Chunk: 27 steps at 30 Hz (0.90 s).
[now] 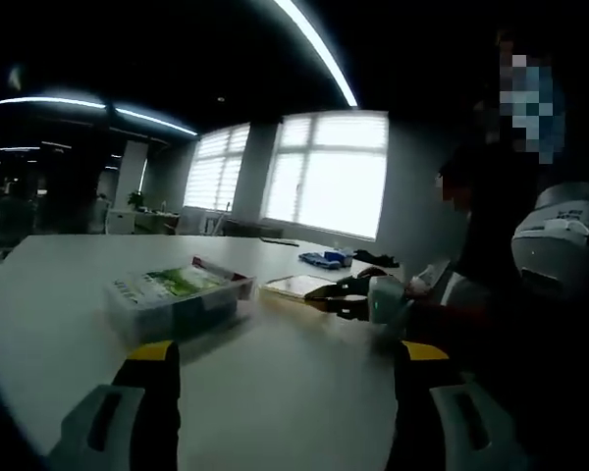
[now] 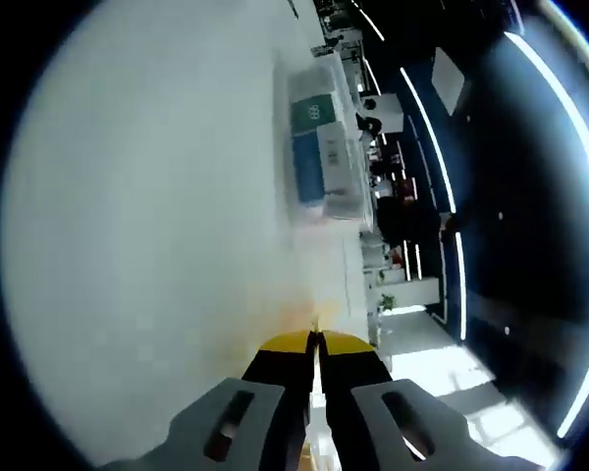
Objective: Arrange the small medicine boxes into an aligned row inside the storage area until every box is upright, visible, and separated from the surrounding clutter.
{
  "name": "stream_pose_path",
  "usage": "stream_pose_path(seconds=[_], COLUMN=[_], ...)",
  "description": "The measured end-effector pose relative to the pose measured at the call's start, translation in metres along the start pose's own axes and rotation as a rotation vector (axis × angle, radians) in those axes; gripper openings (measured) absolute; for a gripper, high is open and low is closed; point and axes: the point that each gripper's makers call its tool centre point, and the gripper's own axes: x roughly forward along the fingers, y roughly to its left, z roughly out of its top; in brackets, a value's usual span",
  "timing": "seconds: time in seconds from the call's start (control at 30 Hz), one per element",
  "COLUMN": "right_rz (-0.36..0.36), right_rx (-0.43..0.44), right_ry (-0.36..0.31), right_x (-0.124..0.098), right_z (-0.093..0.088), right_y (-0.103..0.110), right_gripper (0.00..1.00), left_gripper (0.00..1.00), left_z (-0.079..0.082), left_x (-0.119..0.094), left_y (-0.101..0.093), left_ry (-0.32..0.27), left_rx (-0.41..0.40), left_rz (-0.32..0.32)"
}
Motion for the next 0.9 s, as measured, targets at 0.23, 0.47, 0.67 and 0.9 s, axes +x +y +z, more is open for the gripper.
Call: stream_pose_path(seconds=[0.23, 0.47, 0.67, 0.9], right_rz=[-0.009, -0.029, -0.035, -0.043], right_rx=[0.1, 0.225, 0.264, 0.272], right_ry=[-0.073, -0.103, -0.121, -0.128], right_x=[-0.024, -0.046, -0.056, -0.063], right_z=[-0.002, -0.012, -0.017, -0.02], right_y=[-0.011, -0.024, -0.028, -0.027], right_gripper=[0.0, 0.0, 0.0, 0.0], left_gripper=[0.83, 0.65, 0.65, 0.61], left_z=[0.017, 0.029, 0.023, 0.018], left_x=[0.035, 0.087, 0.139, 0.197], left_y=[-0.005, -0.025, -0.019, -0.025], left_ry=[0.006, 0.023, 0.05, 0.09], left_rx=[0.119, 0.293, 0.358, 0.511], left_rz=[-0.029, -0.129, -0.128, -0.151])
